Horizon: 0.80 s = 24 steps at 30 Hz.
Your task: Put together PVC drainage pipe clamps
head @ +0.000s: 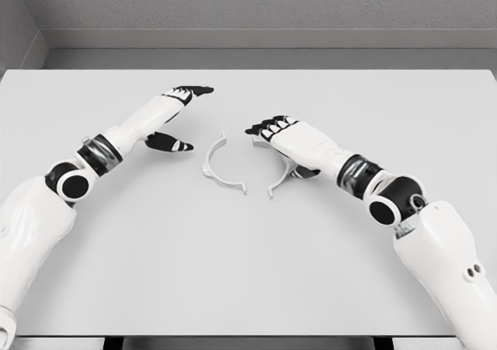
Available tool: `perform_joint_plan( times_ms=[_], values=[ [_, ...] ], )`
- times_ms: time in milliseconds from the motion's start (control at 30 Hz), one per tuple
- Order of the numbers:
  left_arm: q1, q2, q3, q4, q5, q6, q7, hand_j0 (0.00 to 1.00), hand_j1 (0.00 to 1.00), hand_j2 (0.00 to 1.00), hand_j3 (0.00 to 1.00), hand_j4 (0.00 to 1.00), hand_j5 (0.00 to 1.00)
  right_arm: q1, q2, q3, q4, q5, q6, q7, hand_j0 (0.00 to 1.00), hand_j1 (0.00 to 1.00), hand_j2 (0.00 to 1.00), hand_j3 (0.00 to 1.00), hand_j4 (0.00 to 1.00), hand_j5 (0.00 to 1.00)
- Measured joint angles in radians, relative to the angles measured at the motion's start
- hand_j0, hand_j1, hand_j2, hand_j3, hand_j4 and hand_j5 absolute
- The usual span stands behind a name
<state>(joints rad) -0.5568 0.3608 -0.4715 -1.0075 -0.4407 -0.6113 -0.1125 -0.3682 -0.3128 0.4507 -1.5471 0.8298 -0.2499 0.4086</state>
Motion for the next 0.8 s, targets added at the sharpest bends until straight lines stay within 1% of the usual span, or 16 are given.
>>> perform_joint_plan(
  times_ms=[133,433,700,800],
  values=[
    [0.000,-0.002,-0.002,0.004,0.000,0.000,0.000,1.00,1.00,1.00,1.00,1.00,1.00,-0.017,0.012,0.011,0.000,0.000,0.006,0.000,1.00,1.00,1.00,1.00,1.00,1.00],
    [-0.003,-0.004,-0.005,0.006,0.001,0.000,0.000,1.00,1.00,1.00,1.00,1.00,1.00,-0.021,0.025,0.030,0.002,0.000,0.018,0.000,1.00,1.00,1.00,1.00,1.00,1.00],
    [-0.011,-0.014,-0.026,0.016,0.000,0.000,0.000,1.00,1.00,1.00,1.00,1.00,1.00,-0.037,0.031,0.046,0.007,0.000,0.030,0.000,1.00,1.00,1.00,1.00,1.00,1.00],
    [-0.011,-0.020,-0.034,0.021,0.000,0.000,0.000,1.00,1.00,1.00,1.00,1.00,1.00,-0.032,0.030,0.044,0.003,-0.001,0.032,0.000,1.00,1.00,1.00,1.00,1.00,1.00]
  ],
)
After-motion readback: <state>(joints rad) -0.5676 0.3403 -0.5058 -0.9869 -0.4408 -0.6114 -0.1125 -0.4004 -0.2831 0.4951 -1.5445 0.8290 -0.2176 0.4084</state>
